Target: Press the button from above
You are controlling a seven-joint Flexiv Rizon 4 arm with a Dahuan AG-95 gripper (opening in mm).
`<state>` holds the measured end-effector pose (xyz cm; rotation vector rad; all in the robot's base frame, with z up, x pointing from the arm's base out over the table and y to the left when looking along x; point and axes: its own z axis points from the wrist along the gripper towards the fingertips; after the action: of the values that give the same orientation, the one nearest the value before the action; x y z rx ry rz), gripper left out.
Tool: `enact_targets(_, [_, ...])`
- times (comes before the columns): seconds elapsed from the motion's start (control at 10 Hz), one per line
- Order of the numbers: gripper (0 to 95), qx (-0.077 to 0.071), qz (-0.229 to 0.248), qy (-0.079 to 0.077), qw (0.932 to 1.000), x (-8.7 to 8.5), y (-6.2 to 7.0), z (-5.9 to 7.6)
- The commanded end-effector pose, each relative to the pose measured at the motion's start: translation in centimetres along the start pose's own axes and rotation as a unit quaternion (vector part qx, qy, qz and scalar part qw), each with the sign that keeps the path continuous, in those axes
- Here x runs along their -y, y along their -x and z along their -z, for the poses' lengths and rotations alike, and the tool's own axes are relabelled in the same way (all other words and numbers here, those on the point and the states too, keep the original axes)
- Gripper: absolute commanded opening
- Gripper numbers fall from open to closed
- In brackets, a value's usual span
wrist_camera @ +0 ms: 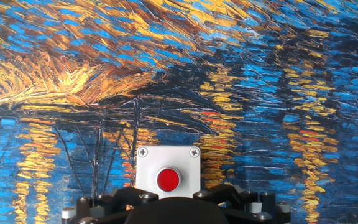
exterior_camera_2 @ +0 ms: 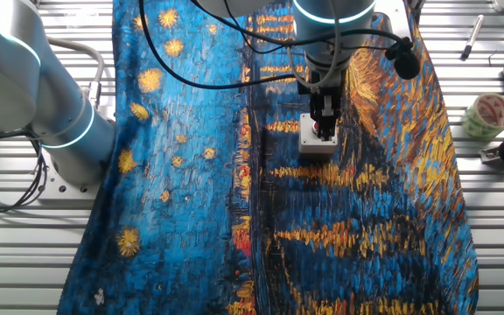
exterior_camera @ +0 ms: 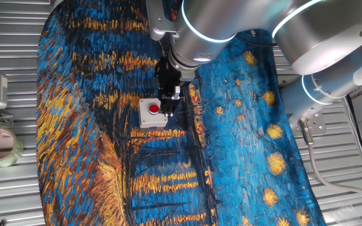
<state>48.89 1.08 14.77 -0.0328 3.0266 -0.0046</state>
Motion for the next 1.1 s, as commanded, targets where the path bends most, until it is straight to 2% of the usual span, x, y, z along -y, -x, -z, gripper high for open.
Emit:
enact_targets(0.1, [76.0,0.0,0.0,0.0,1.0,-0.01,0.01,-0.01])
enact_targets(0.5, [76.0,0.001,-0.001,0.0,1.0,-0.01,0.01,-0.01])
enact_targets(0.6, [57.0,0.001,-0.001,0.0,1.0,-0.01,0.01,-0.01])
enact_targets(1.1, [57.0,0.0,-0.002,0.001,1.0,-0.01,0.01,-0.01])
